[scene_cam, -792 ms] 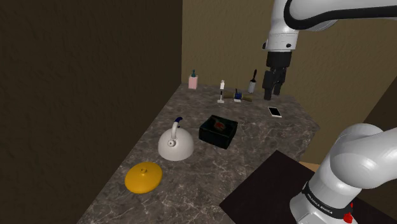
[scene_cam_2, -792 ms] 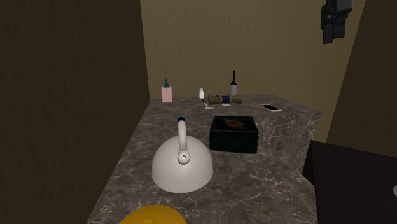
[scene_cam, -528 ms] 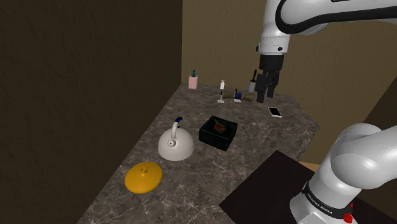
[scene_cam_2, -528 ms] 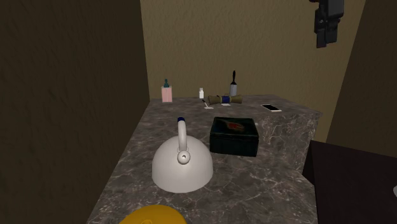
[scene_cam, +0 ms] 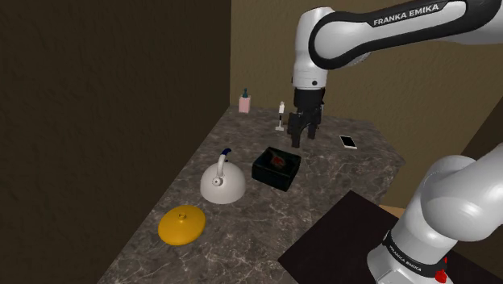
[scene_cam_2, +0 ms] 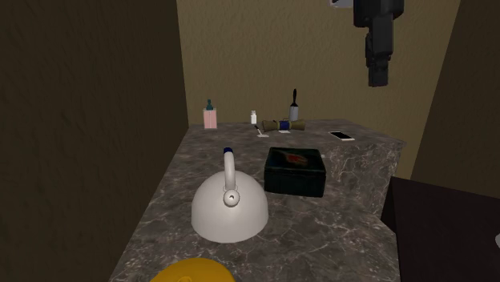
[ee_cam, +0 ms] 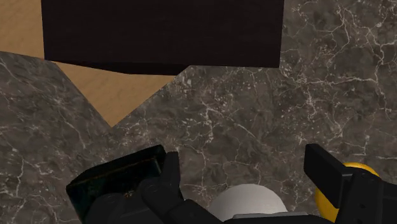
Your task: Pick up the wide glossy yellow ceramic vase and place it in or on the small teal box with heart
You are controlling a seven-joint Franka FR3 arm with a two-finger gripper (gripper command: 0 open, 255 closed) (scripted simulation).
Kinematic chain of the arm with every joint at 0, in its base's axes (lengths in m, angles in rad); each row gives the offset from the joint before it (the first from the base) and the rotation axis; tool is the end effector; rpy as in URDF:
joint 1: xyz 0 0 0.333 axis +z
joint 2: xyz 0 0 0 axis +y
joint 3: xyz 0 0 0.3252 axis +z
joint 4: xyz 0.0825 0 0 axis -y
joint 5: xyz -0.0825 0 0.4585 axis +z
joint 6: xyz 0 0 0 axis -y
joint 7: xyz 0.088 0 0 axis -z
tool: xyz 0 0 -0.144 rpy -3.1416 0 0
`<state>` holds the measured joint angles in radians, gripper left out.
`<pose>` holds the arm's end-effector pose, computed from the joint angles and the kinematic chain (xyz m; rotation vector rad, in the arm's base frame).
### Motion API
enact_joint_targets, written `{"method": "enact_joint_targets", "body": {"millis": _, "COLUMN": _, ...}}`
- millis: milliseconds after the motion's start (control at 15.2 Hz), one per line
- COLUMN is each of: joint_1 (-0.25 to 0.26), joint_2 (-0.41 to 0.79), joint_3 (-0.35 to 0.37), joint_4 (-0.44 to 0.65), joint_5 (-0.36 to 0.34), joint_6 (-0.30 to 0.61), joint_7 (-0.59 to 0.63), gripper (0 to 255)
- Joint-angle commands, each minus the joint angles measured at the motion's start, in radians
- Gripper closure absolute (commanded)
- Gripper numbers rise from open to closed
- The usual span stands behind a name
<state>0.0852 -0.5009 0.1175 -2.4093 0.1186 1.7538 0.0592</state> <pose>0.4299 0.1025 0.4266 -3.0893 -0.1453 0.2516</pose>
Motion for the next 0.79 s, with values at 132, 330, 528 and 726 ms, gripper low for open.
{"method": "enact_joint_targets", "body": {"millis": 132, "joint_1": 0.022, "joint_2": 0.12, "joint_3": 0.054, "joint_4": 0.043, "joint_5": 0.019, "joint_6": 0.083, "joint_7": 0.06, "gripper": 0}}
{"method": "enact_joint_targets", "body": {"millis": 330, "joint_1": 0.037, "joint_2": 0.218, "joint_3": 0.094, "joint_4": 0.086, "joint_5": 0.023, "joint_6": 0.142, "joint_7": 0.11, "gripper": 0}}
{"method": "enact_joint_targets", "body": {"millis": 528, "joint_1": 0.052, "joint_2": 0.322, "joint_3": 0.13, "joint_4": 0.14, "joint_5": 0.017, "joint_6": 0.195, "joint_7": 0.161, "gripper": 0}}
{"method": "enact_joint_targets", "body": {"millis": 726, "joint_1": 0.068, "joint_2": 0.43, "joint_3": 0.161, "joint_4": 0.205, "joint_5": -0.002, "joint_6": 0.239, "joint_7": 0.215, "gripper": 0}}
